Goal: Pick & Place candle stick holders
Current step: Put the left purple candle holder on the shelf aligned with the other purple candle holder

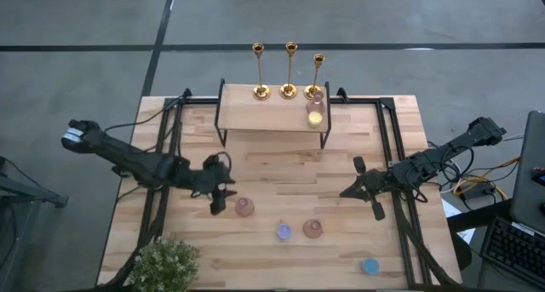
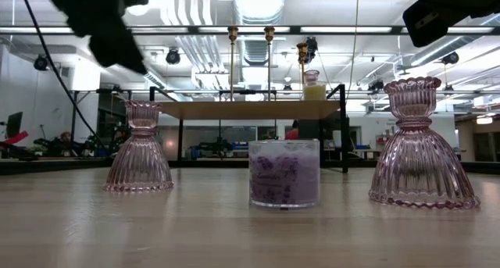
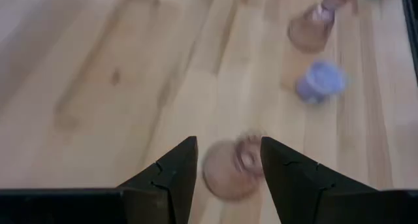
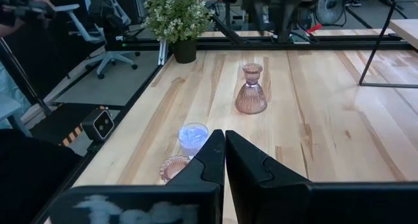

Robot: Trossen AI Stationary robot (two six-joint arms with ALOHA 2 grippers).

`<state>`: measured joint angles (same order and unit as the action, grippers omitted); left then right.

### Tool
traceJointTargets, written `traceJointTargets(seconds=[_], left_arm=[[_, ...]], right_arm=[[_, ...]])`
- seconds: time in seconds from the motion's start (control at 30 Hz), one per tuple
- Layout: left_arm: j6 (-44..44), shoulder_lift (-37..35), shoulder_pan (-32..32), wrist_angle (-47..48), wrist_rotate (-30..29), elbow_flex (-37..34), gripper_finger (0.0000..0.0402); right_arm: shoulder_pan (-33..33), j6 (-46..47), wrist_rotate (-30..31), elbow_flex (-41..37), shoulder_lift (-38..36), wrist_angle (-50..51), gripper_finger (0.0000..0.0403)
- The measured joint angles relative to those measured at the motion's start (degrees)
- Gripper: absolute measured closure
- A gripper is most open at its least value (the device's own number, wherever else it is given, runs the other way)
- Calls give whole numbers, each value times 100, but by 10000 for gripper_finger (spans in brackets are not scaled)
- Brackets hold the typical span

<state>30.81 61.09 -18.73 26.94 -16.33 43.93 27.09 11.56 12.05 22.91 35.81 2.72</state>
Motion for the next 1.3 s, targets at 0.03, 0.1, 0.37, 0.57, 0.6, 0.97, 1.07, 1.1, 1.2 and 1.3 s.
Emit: traceJointTargets(seconds=[0.03,0.1,0.37,0.57,0.6,0.97,1.07,1.1,1.2,1.3], left_arm=[[147,7,-103,-12,-22,-81,229],[446,7,-288,-90,-85,-285,229],[1153,14,-546,-1410,-272,-1222,229],[1128,16,-630,-2647,-35,-1913,229],[1119,16,-646,-2698,-25,-1986,229],[648,222,-720,-3452,-46,-2270,229],[590,431,-727,-3649,-64,-2263,229],[588,514,-727,-3667,-64,-2263,229],[610,820,-727,-3787,-68,-2257,229],[656,1170,-727,-4111,-162,-2189,229]], right_arm=[[0,0,0,-1,0,0,394],[-1,1,0,0,0,0,394],[0,0,0,-1,0,0,394],[-1,-1,0,0,1,0,394],[-2,1,0,0,0,0,394],[0,-1,0,1,0,0,394],[-1,0,0,0,0,0,394],[0,1,0,0,0,0,394],[-1,1,0,1,1,0,394],[-2,1,0,0,0,0,394]])
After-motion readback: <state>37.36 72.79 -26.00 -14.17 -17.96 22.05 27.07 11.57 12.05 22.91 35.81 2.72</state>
